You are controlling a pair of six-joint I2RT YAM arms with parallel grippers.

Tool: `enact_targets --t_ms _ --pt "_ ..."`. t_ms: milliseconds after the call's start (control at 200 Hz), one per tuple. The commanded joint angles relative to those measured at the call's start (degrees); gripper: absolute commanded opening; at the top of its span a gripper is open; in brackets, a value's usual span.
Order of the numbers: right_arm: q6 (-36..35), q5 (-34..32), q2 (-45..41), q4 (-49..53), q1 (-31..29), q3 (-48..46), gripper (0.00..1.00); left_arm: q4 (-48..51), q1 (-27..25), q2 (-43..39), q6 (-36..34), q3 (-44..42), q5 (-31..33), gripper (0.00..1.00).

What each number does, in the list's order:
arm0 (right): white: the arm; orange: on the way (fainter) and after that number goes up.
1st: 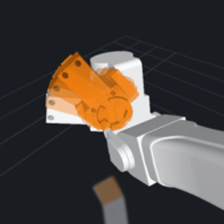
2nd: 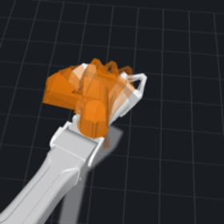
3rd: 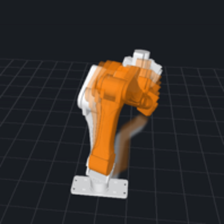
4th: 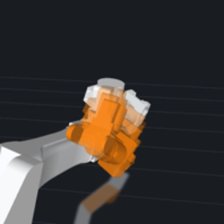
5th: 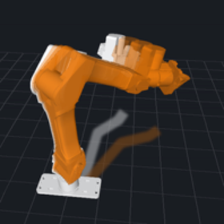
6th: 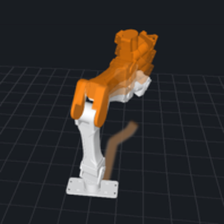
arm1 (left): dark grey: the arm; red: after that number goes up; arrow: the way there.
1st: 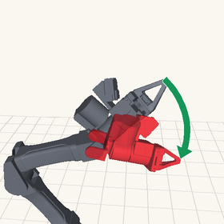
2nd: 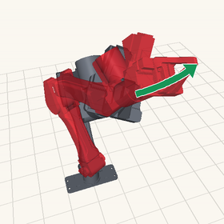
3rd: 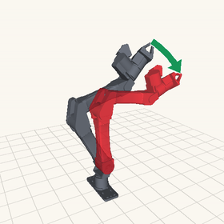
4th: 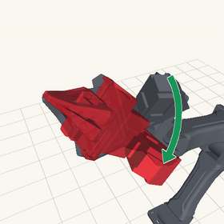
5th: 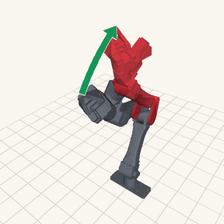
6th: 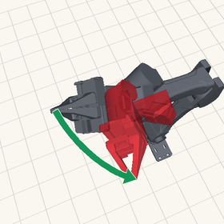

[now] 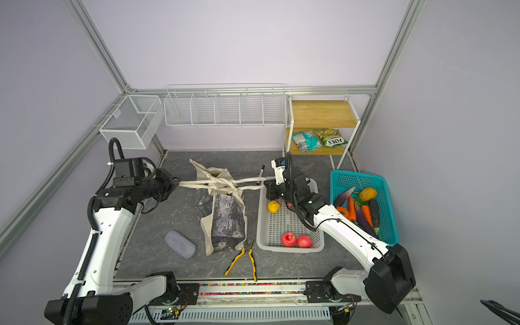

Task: Place the food into the grocery bag and tie it

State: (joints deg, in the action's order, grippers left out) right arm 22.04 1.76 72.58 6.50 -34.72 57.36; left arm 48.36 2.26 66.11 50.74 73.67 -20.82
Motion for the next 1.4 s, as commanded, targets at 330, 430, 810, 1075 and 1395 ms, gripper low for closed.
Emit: enact_targets --t_ms 330,430,810,1075,1395 --pt "-1.30 -23.94 -8.91 14.34 8.57 -6.63 0.07 -10.65 12.46 6.92 -0.92 4.67 13.95 0.00" --pt "-1.30 -25.06 -10.18 15.18 8.94 -8.45 0.07 -11.70 15.85 8.68 -0.60 6.77 12.82 0.00" --pt "-1.27 -27.50 -13.52 17.22 9.45 -10.61 0.07 -17.89 17.88 13.49 1.75 12.08 7.50 0.00" --pt "-4.92 -29.73 -14.92 17.36 9.79 -7.65 0.07 -17.86 17.87 14.78 2.35 17.69 5.09 0.00" --pt "-6.30 -28.61 -14.37 16.09 10.94 -7.37 0.07 -20.36 17.84 17.68 3.77 17.77 2.38 0.00"
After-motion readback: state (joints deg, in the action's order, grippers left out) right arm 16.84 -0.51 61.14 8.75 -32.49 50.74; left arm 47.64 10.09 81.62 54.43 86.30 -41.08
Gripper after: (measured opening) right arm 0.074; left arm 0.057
